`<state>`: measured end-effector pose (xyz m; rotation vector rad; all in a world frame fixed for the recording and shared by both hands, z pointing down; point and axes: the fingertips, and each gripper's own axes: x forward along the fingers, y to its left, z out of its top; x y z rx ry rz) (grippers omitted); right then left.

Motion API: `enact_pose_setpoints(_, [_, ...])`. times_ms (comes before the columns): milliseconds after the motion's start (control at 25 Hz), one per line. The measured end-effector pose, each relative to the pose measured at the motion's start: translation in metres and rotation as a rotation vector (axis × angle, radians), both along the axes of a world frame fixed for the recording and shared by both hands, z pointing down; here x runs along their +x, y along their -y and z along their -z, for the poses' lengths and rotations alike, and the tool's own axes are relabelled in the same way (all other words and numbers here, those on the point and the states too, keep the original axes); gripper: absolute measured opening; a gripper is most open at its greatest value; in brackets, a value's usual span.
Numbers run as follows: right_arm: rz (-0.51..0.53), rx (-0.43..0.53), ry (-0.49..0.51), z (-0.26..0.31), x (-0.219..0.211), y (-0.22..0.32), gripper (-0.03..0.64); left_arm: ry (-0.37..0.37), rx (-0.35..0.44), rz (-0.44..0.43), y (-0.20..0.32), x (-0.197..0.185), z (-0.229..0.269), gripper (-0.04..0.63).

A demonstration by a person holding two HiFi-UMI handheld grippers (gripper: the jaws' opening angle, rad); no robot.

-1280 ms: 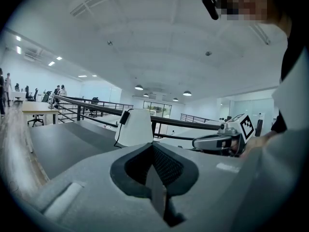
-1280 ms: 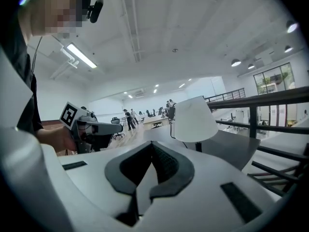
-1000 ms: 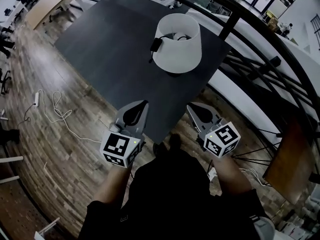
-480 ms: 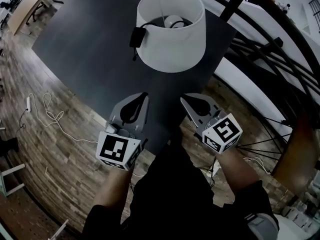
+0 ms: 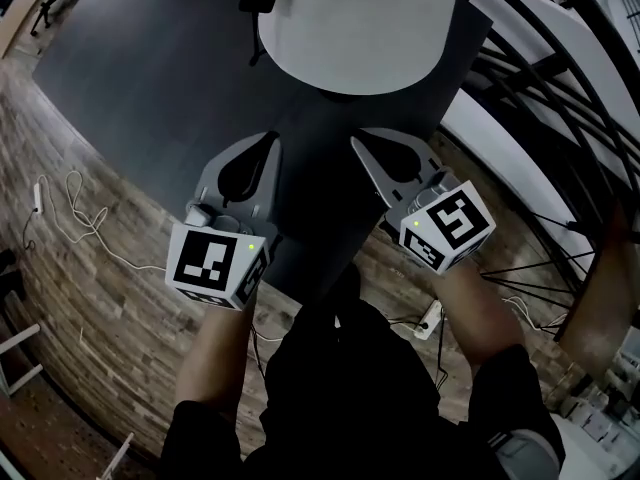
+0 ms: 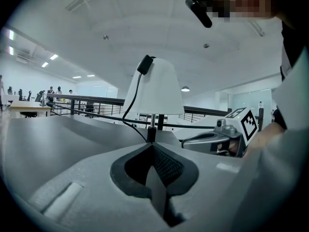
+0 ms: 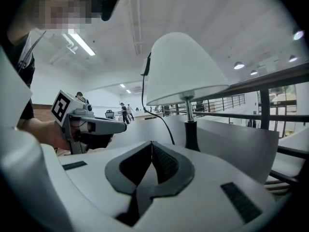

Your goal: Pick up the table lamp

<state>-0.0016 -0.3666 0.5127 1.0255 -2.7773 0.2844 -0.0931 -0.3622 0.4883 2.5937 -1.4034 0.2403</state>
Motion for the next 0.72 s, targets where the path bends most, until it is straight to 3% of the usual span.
enact_pose_setpoints(480, [-0.117,0.082,0.035,-0.028,-0.001,0.072,0.018,0.014,0.040,0.004,0.038,0.012,-0.025,0.003])
enact_pose_setpoints(720, [-0.164,0.112,0.023,-0.032,-0.002,0.097,0.088,0.000,0.054,0.011,0.055,0.010,-0.025,0.003])
